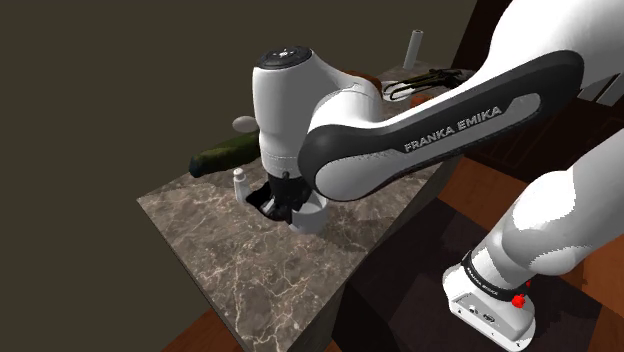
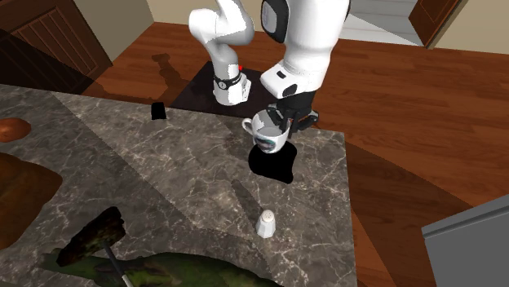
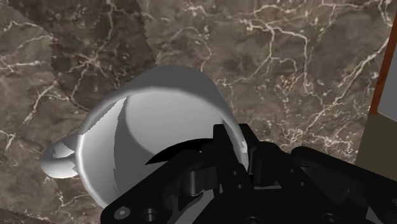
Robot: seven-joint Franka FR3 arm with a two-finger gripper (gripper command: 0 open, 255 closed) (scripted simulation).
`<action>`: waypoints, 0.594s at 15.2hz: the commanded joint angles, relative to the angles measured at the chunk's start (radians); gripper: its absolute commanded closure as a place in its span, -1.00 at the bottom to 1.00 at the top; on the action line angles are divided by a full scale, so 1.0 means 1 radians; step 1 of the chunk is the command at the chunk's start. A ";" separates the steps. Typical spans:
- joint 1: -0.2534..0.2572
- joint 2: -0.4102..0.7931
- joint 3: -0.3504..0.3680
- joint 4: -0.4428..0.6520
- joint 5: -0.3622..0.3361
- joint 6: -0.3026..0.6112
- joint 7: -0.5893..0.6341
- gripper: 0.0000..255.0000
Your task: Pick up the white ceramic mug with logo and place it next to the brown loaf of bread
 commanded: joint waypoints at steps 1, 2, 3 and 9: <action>0.002 -0.014 -0.005 0.018 0.009 -0.030 -0.007 1.00; 0.003 -0.021 -0.008 0.027 0.013 -0.044 -0.011 1.00; 0.004 -0.027 -0.011 0.036 0.016 -0.058 -0.015 1.00; 0.006 -0.058 -0.028 0.093 0.031 -0.140 -0.032 1.00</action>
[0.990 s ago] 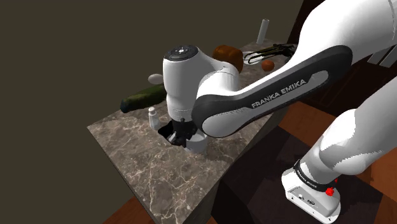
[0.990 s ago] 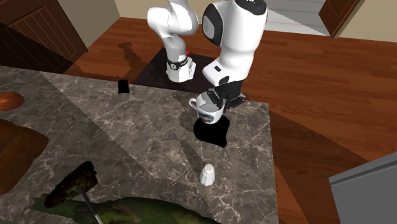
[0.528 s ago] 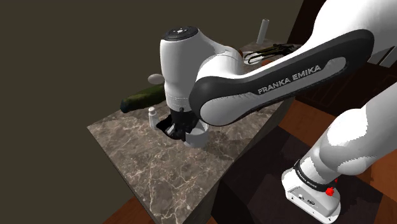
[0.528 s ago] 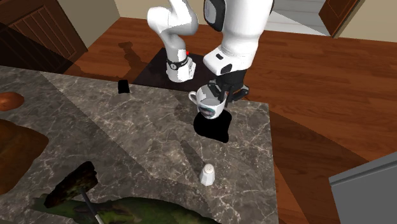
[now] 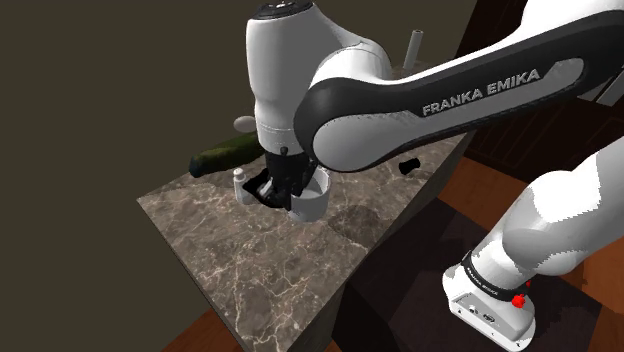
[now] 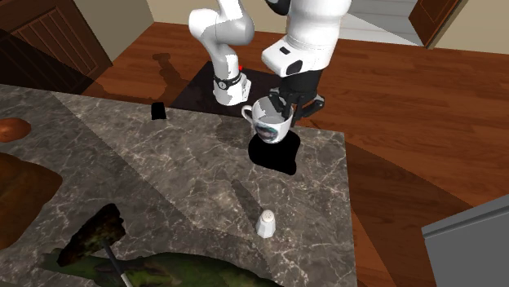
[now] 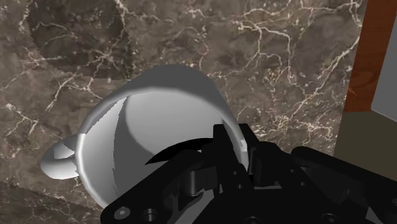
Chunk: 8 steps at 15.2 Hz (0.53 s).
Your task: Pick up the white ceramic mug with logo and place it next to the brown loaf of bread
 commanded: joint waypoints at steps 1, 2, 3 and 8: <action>0.000 -0.008 -0.006 0.020 0.004 -0.027 -0.005 1.00; 0.000 -0.012 -0.008 0.030 0.005 -0.041 -0.007 1.00; 0.000 -0.016 -0.010 0.041 0.006 -0.054 -0.009 1.00; -0.001 -0.029 -0.021 0.098 0.010 -0.122 -0.017 1.00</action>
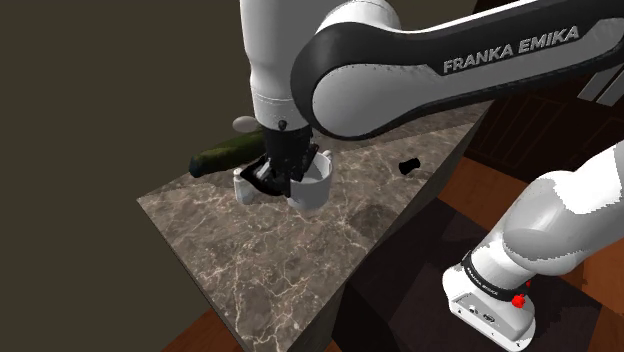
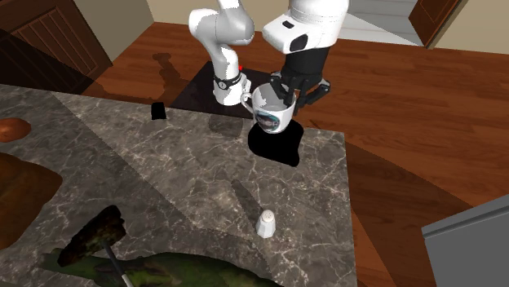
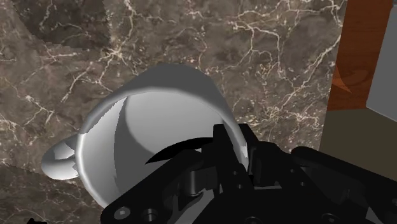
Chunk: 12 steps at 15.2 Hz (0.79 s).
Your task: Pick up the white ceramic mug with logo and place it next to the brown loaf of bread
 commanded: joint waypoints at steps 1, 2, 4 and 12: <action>-0.001 -0.004 -0.005 0.024 0.000 -0.027 -0.004 1.00; -0.001 -0.005 -0.007 0.036 0.000 -0.040 -0.005 1.00; -0.002 -0.007 -0.010 0.061 0.000 -0.067 -0.006 1.00; -0.008 -0.006 -0.020 0.169 -0.005 -0.174 -0.009 1.00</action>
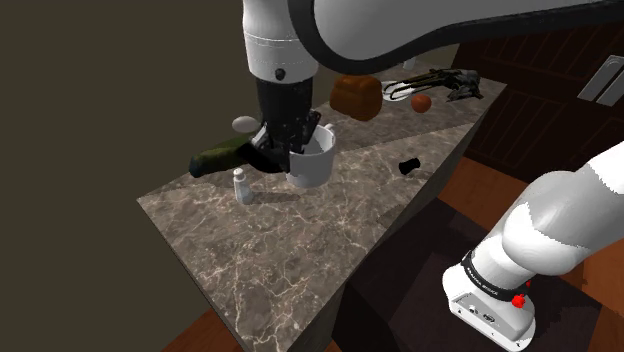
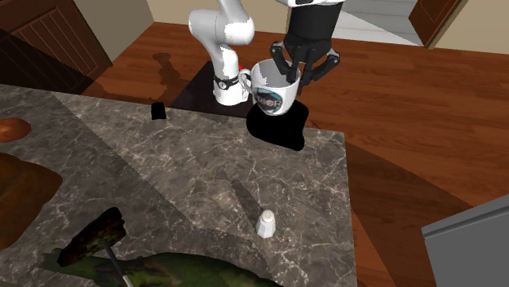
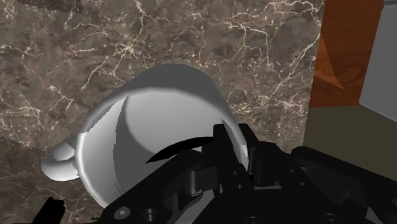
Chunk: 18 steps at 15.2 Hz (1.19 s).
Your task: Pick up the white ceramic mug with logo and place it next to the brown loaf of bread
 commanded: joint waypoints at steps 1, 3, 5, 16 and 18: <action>-0.001 0.004 0.001 0.015 -0.002 -0.012 0.003 1.00; -0.013 -0.021 -0.040 -0.013 0.004 -0.008 -0.054 1.00; -0.026 -0.039 -0.079 -0.036 0.006 -0.004 -0.109 1.00; -0.114 -0.053 -0.270 -0.084 -0.032 0.021 -0.379 1.00; -0.132 -0.041 -0.300 -0.078 -0.043 0.025 -0.424 1.00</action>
